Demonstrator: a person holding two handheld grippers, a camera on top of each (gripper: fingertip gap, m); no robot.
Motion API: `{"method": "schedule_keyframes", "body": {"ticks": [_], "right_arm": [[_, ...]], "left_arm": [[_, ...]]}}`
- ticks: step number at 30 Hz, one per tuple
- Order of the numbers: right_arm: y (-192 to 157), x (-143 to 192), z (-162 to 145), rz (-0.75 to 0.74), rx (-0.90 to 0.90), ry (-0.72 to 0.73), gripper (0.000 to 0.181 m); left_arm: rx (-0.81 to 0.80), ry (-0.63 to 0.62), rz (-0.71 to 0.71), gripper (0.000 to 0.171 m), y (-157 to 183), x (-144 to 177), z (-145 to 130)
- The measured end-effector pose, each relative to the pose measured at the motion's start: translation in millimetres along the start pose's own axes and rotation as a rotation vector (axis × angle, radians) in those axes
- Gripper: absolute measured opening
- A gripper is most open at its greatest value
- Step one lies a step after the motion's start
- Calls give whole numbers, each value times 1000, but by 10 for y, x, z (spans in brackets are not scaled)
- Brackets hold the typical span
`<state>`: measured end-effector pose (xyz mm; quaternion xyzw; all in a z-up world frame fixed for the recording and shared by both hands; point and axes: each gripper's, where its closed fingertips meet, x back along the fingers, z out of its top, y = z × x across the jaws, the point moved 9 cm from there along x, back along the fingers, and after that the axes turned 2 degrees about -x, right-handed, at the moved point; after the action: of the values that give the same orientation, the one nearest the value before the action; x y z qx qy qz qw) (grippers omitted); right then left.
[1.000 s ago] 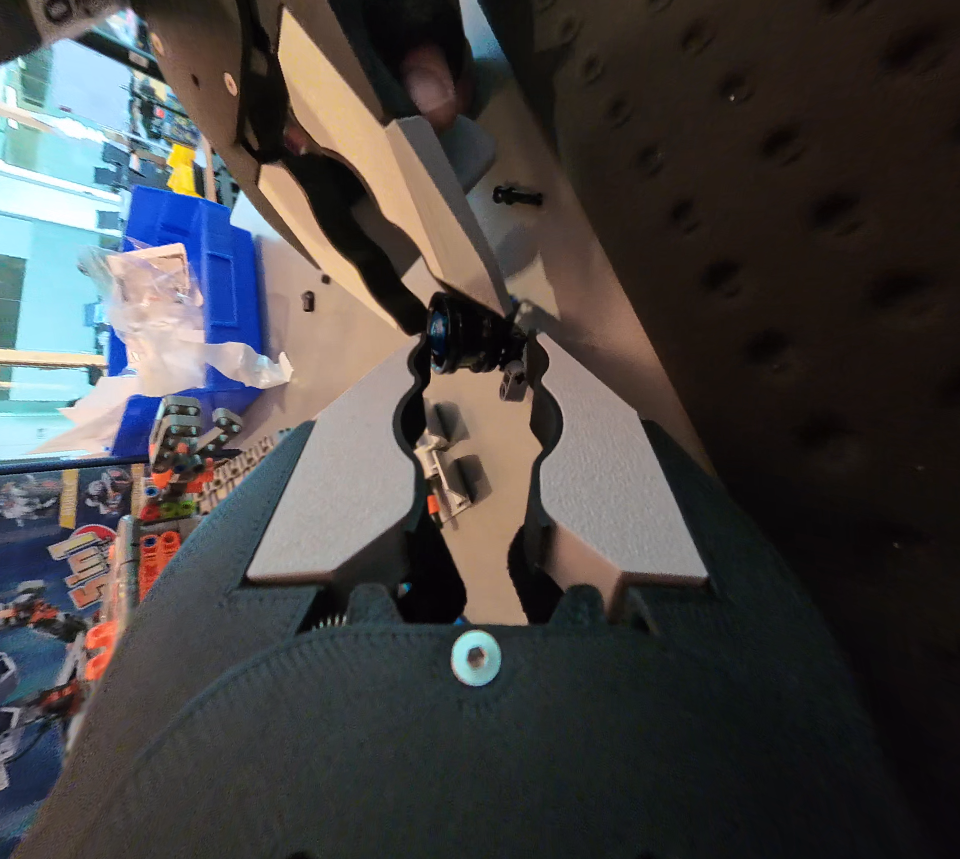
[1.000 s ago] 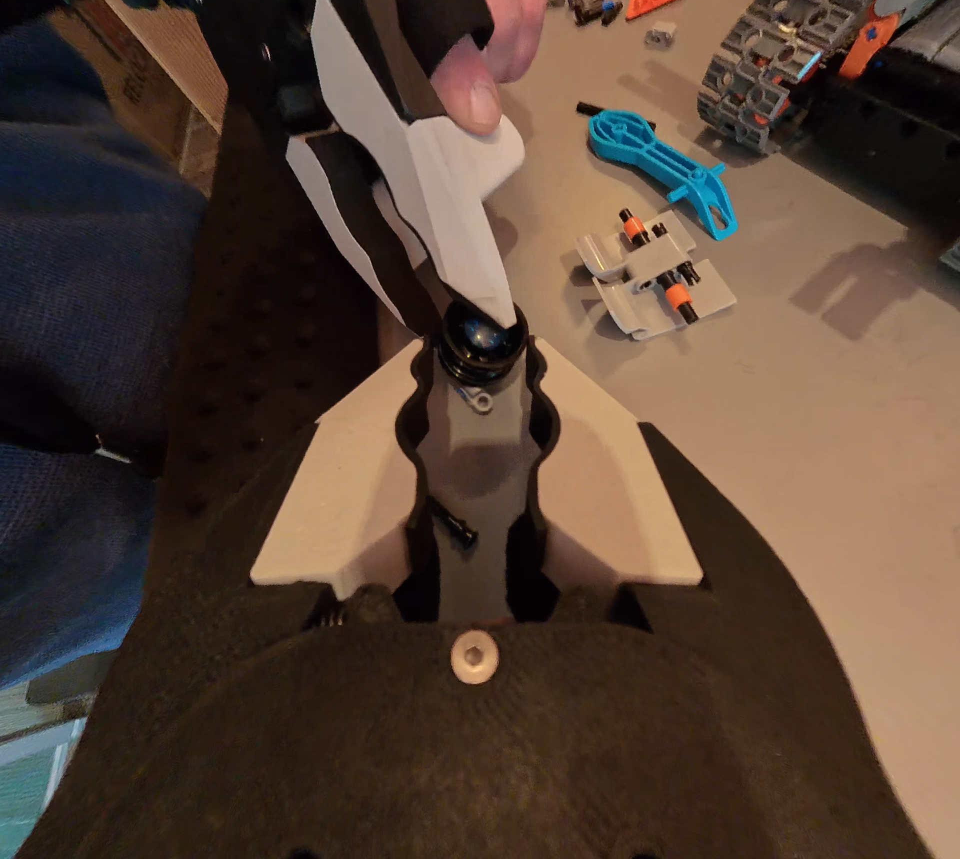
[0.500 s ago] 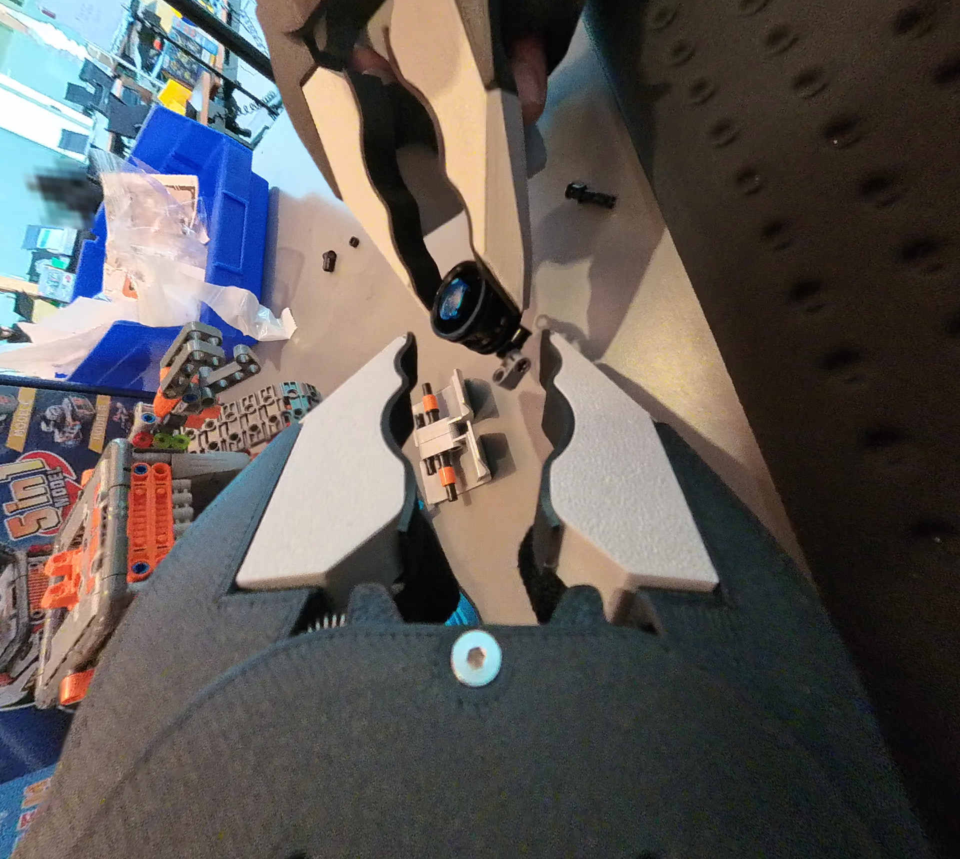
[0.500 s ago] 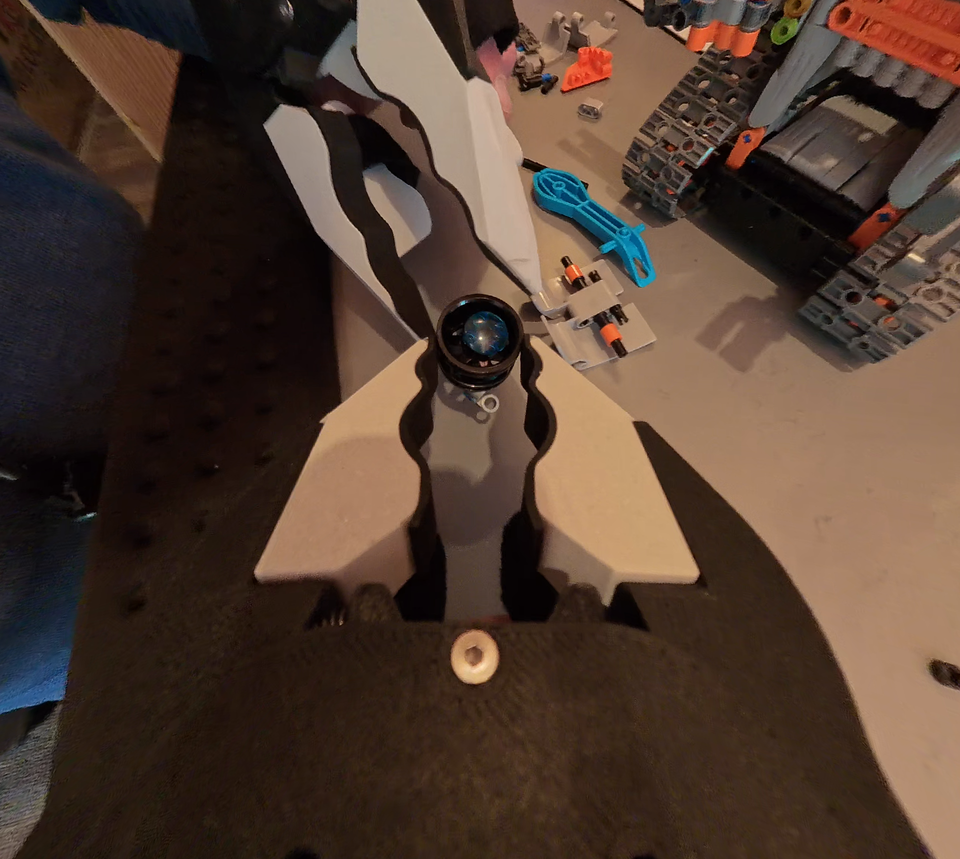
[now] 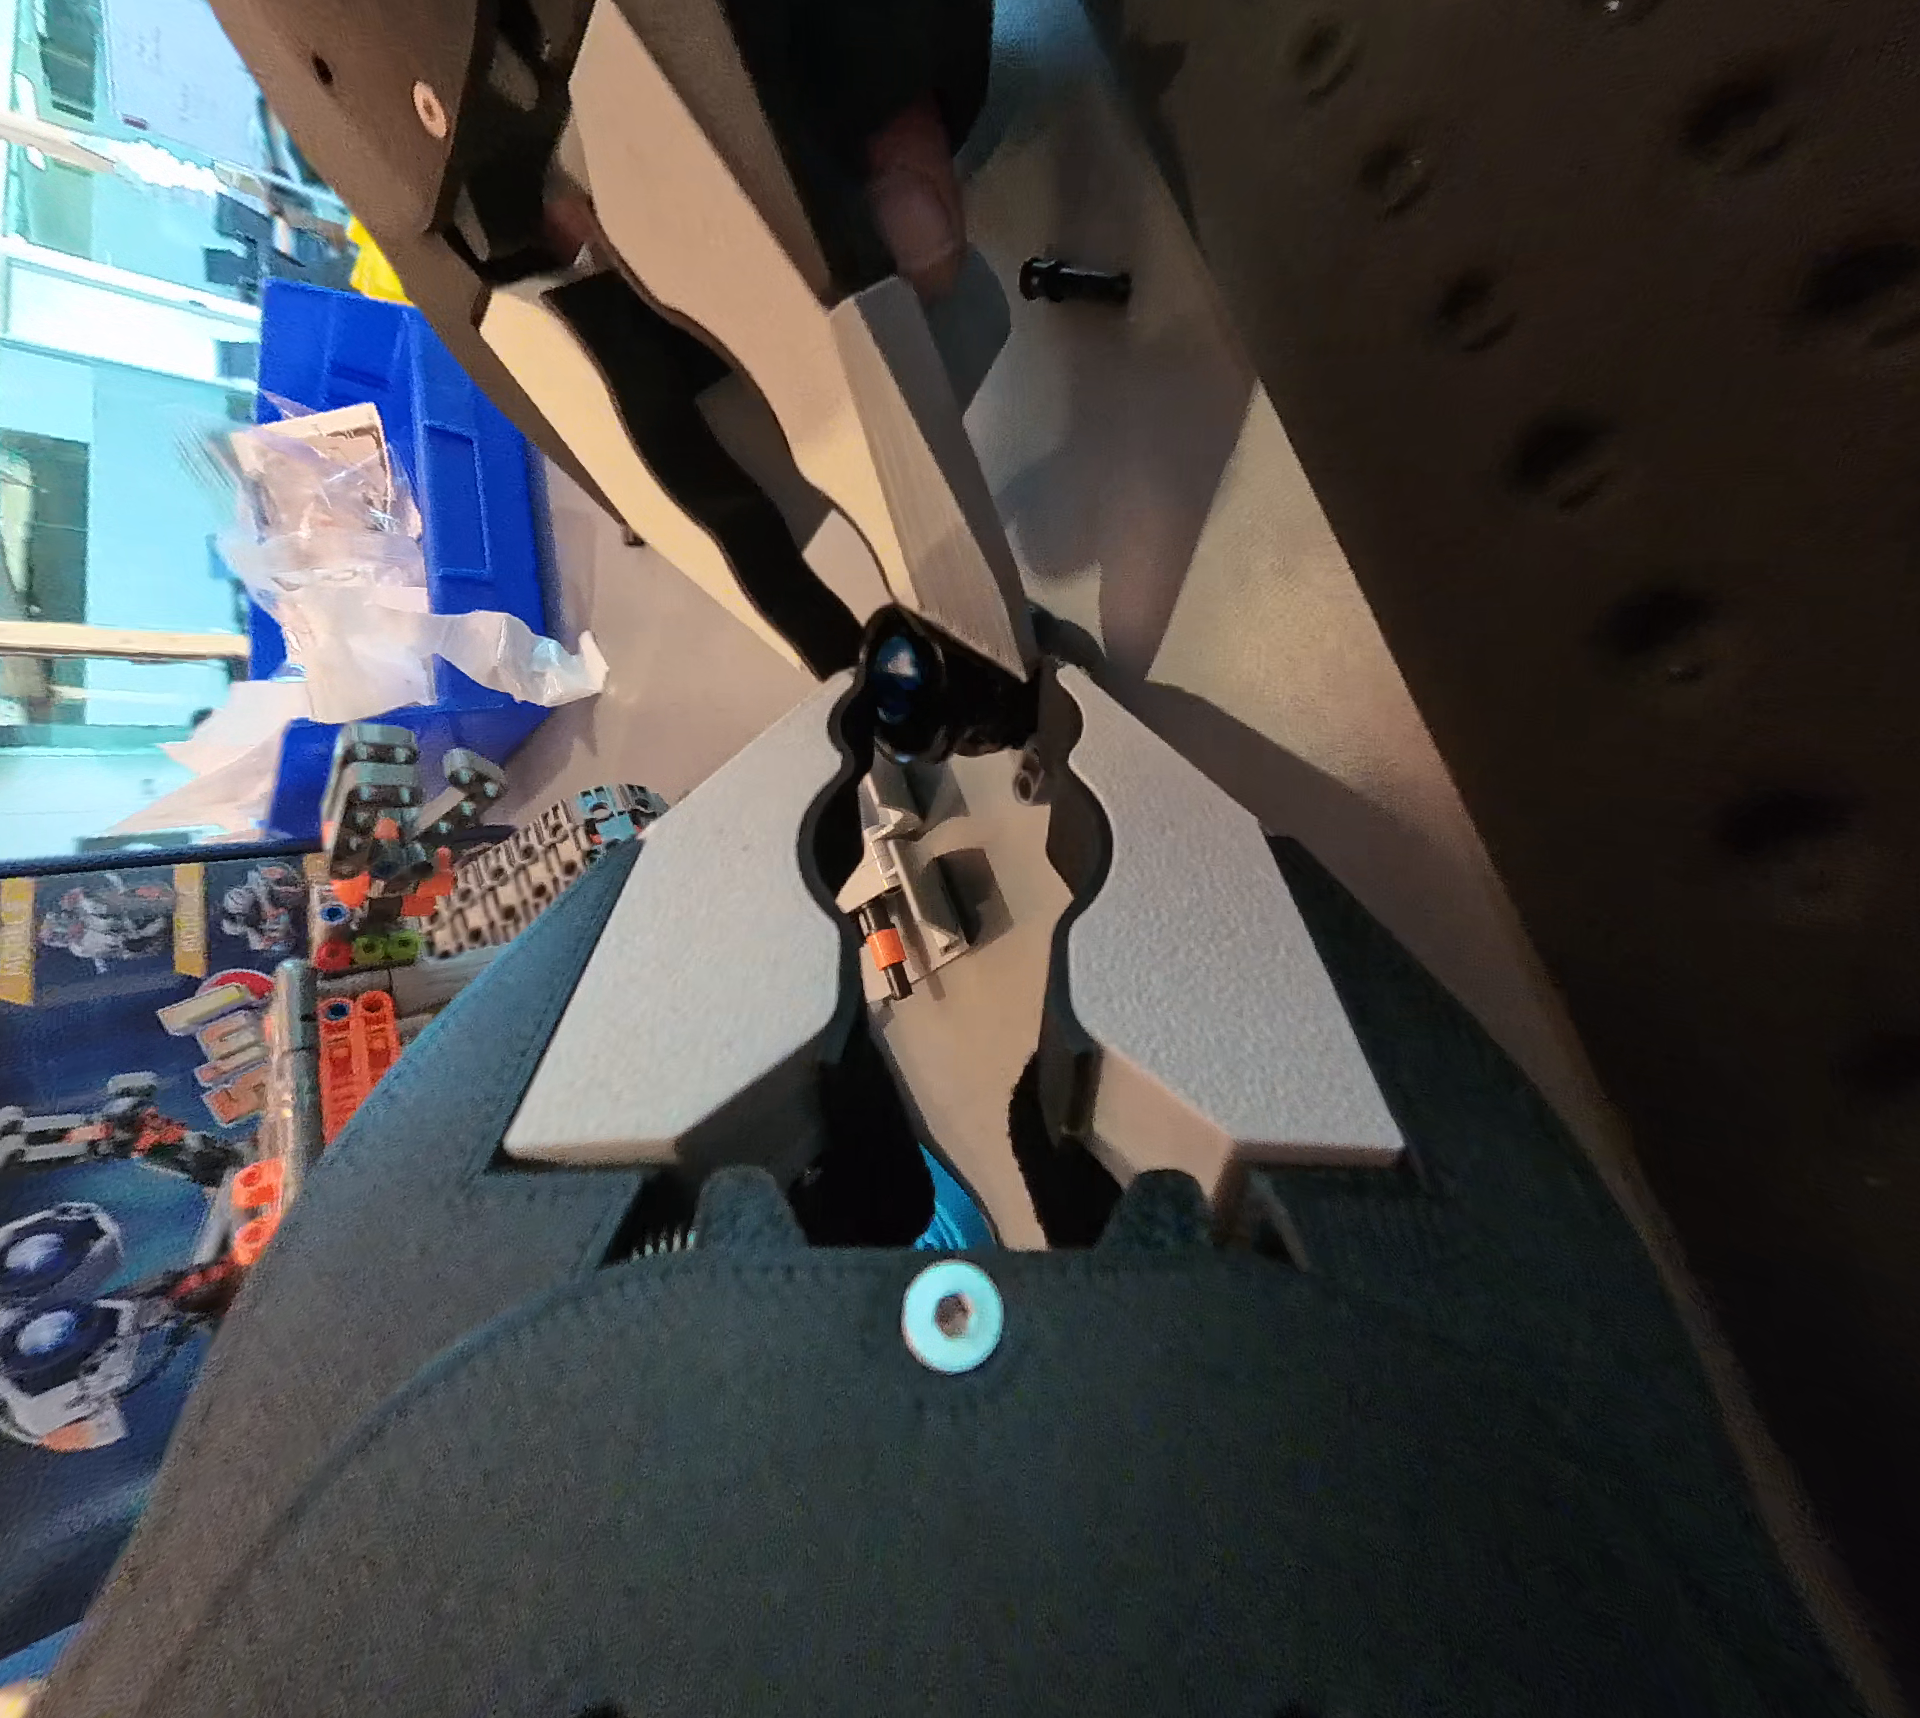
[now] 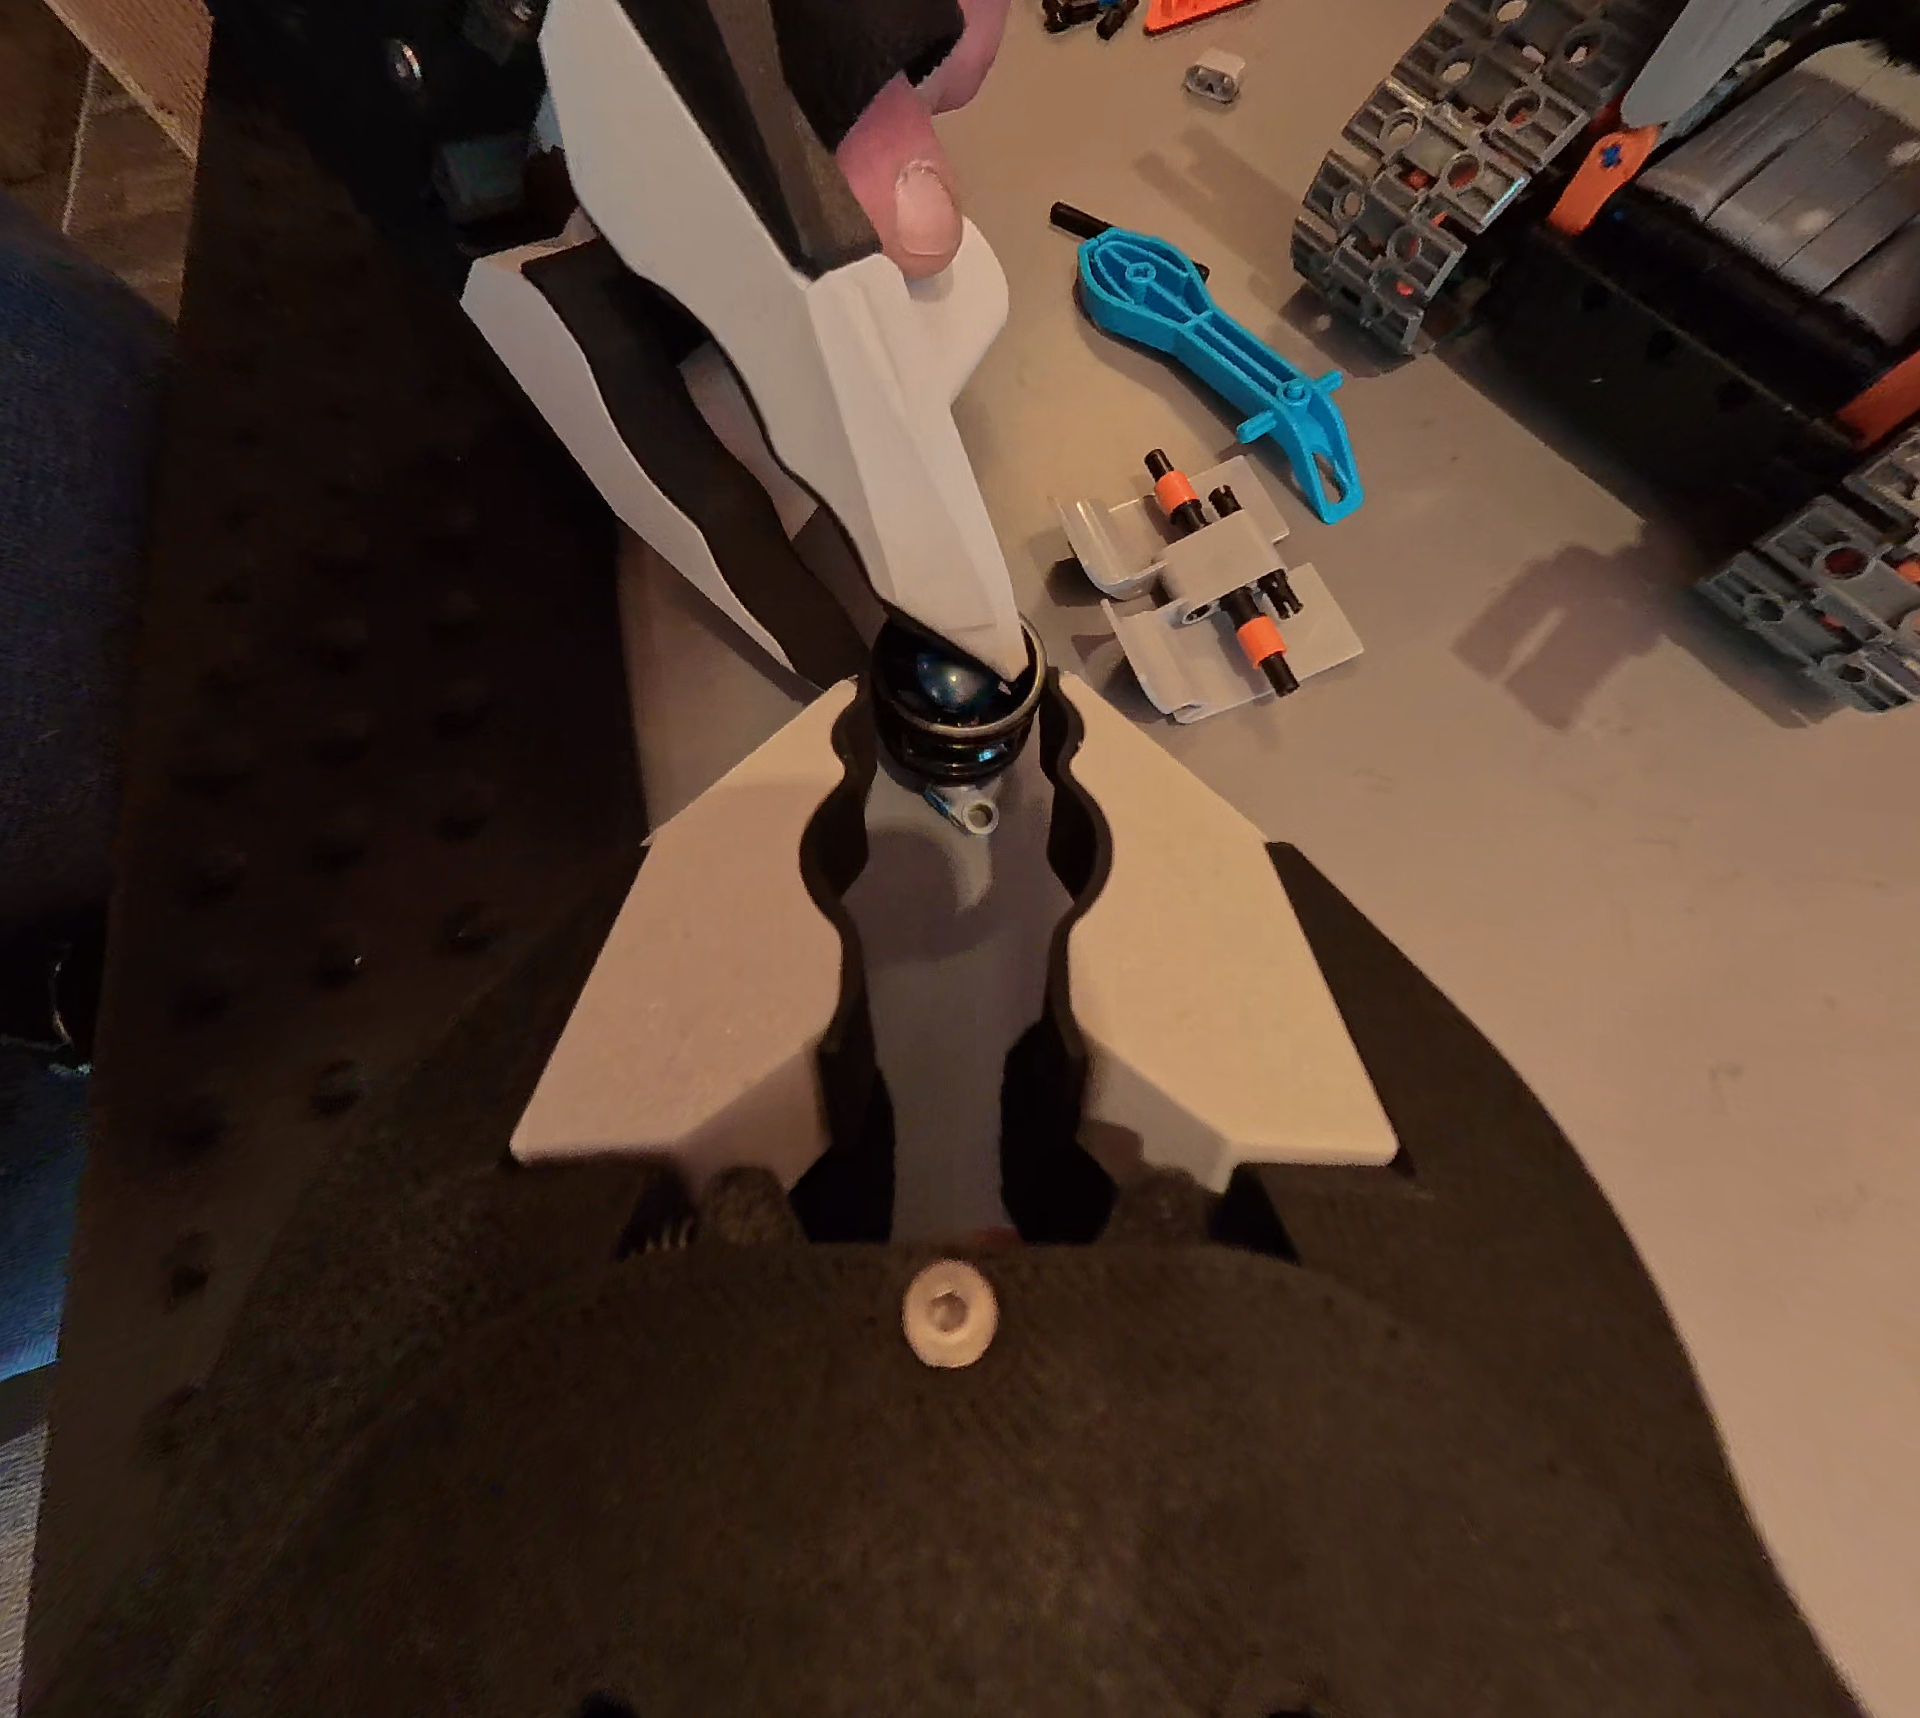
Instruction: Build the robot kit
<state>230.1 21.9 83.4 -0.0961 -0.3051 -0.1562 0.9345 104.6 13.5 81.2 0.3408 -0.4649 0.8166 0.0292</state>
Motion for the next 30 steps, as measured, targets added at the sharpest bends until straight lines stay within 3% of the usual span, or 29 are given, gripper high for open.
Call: {"method": "schedule_keyframes", "body": {"ticks": [13,18,30], "right_arm": [[10,-23,-18,25,-27,12,29],[9,-19,-21,28,-24,13,28],[9,-21,-21,33,-26,13,28]], "left_arm": [[-25,-7,50,29,53,-21,11],[33,27,85,45,2,25,6],[101,63,16,37,79,44,-2]]}}
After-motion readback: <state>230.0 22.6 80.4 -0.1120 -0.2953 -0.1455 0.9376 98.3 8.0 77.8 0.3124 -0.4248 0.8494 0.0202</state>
